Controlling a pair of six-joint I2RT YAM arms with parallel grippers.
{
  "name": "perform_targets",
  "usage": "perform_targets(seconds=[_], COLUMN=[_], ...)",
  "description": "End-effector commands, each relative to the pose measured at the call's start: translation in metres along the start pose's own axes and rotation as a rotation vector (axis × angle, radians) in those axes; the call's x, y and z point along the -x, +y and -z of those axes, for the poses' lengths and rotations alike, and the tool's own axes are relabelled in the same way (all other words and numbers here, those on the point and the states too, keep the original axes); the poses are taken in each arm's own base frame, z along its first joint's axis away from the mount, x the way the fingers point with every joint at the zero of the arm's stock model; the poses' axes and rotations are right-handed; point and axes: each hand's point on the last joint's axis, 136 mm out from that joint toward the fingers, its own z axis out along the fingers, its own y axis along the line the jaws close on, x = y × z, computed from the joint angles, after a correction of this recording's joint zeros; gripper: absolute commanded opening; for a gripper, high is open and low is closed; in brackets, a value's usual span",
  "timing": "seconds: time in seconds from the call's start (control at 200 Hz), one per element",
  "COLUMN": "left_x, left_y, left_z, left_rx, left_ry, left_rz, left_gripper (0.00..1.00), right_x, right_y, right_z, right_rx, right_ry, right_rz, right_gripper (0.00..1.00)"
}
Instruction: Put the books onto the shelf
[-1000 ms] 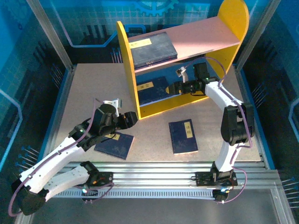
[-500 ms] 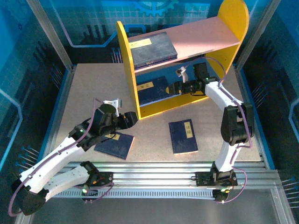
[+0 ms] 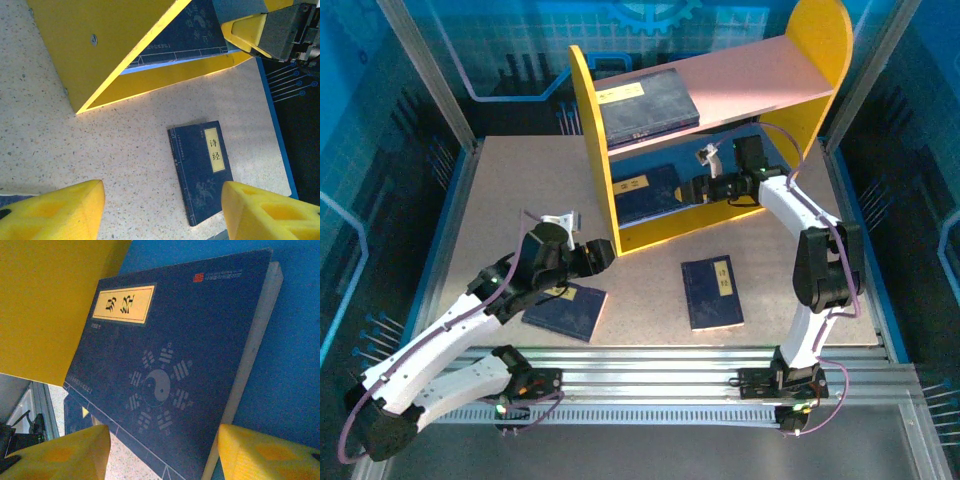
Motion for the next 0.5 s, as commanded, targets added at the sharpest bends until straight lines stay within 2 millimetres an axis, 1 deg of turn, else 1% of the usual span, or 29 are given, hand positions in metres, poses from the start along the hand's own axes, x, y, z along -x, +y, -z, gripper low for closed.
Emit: perform_targets(seconds=[0.0, 0.165, 0.285, 0.38, 0.495], left_x=[0.003, 0.004, 0.004, 0.003, 0.002], left_y=[0.001, 0.001, 0.001, 0.002, 0.003], left_z=[0.003, 0.003, 0.004, 0.005, 0.005], left_rx=[0.011, 0.010, 0.009, 0.013, 0.019], left_ry=[-0.010, -0.011, -0.011, -0.012, -0.009], left_rz=[-0.026, -0.025, -0.025, -0.026, -0.029], left_gripper=[0.64, 0.64, 0.64, 0.64, 0.64], right_x=[-0.020, -0.020, -0.017, -0.011, -0.001], right_y=[0.013, 0.016, 0.011, 0.001, -0.011], right_z=[-0.006, -0.007, -0.005, 0.002, 0.020], right_rx=[0.021, 0.026, 0.002, -0.022, -0.057], right_ry=[0.061, 0.065, 0.056, 0.027, -0.037], right_rz=[-0.016, -0.009, -0.023, -0.058, -0.096], right_gripper=[0.59, 0.59, 0.60, 0.61, 0.62])
